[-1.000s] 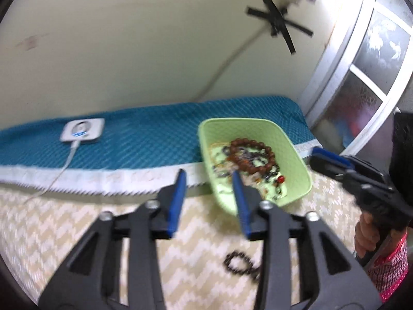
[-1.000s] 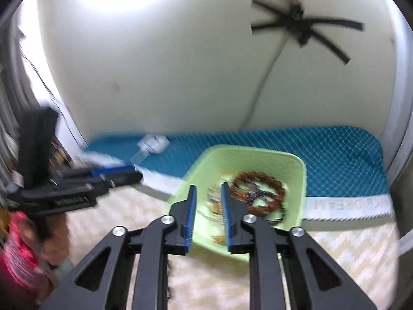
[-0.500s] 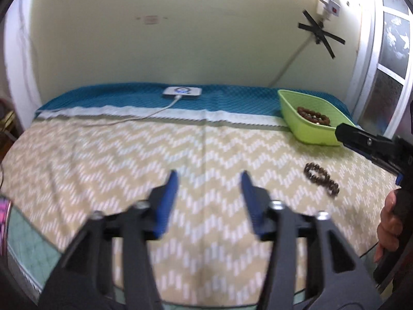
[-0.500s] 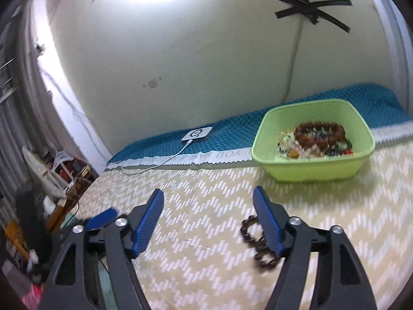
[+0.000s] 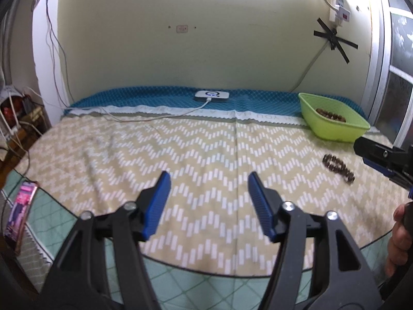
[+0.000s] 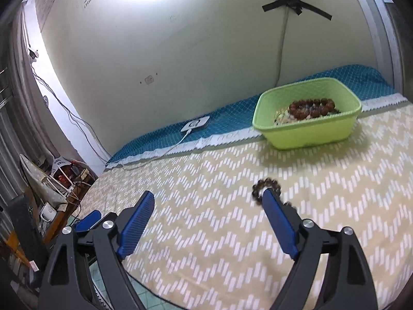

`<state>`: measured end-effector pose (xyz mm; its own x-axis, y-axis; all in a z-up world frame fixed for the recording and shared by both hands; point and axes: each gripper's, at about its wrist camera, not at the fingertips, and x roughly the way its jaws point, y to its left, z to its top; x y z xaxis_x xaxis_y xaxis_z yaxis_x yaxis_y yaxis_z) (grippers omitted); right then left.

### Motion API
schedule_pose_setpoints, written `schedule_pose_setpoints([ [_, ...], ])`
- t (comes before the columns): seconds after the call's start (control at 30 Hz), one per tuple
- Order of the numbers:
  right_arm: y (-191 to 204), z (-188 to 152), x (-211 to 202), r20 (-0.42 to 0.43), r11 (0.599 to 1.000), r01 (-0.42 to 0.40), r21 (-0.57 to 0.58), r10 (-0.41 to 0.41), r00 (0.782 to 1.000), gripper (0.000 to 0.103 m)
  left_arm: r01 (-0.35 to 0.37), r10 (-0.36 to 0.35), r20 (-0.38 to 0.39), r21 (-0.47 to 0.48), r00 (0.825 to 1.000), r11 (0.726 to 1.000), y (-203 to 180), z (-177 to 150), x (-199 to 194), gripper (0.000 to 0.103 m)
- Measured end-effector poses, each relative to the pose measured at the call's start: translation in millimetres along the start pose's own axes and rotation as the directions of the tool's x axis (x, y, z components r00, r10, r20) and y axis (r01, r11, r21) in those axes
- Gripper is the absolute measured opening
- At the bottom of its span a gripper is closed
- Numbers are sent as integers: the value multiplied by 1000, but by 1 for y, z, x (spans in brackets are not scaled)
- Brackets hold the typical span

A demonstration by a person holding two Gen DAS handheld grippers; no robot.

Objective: Organize jewelry
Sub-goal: 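Move both open tools toward the dark bead bracelet on the bed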

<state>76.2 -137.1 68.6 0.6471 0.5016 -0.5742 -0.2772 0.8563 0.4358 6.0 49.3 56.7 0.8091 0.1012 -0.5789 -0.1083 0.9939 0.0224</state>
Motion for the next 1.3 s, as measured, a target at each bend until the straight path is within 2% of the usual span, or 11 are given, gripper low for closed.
schedule_pose_setpoints([
  [0.03, 3, -2, 1, 2, 1000, 6, -8, -6, 1000, 65, -1, 1, -4, 3, 1000, 1000, 0, -2, 0, 72],
  [0.2, 21, -9, 10, 13, 997, 27, -73, -26, 1000, 65, -27, 26, -30, -17, 999, 999, 11, -10, 0, 73],
  [0.27, 29, -10, 21, -15, 996, 9, -86, -11, 1000, 65, -31, 30, -39, -29, 999, 999, 16, -11, -1, 78],
  [0.47, 43, -13, 39, -50, 993, -28, -113, 22, 998, 65, -18, 14, -83, -43, 996, 999, 20, -14, 10, 78],
  [0.7, 39, -19, 51, -125, 994, -43, -98, 30, 992, 65, 2, -8, -86, -68, 996, 998, 23, -15, 12, 78],
  [1.13, 38, -23, 58, -162, 994, -46, -95, 31, 986, 65, 4, -9, -80, -64, 997, 998, 23, -15, 11, 78],
  [1.3, 40, -26, 44, -153, 994, -43, -102, 27, 988, 65, -17, 11, -91, -57, 996, 998, 23, -11, 15, 90],
])
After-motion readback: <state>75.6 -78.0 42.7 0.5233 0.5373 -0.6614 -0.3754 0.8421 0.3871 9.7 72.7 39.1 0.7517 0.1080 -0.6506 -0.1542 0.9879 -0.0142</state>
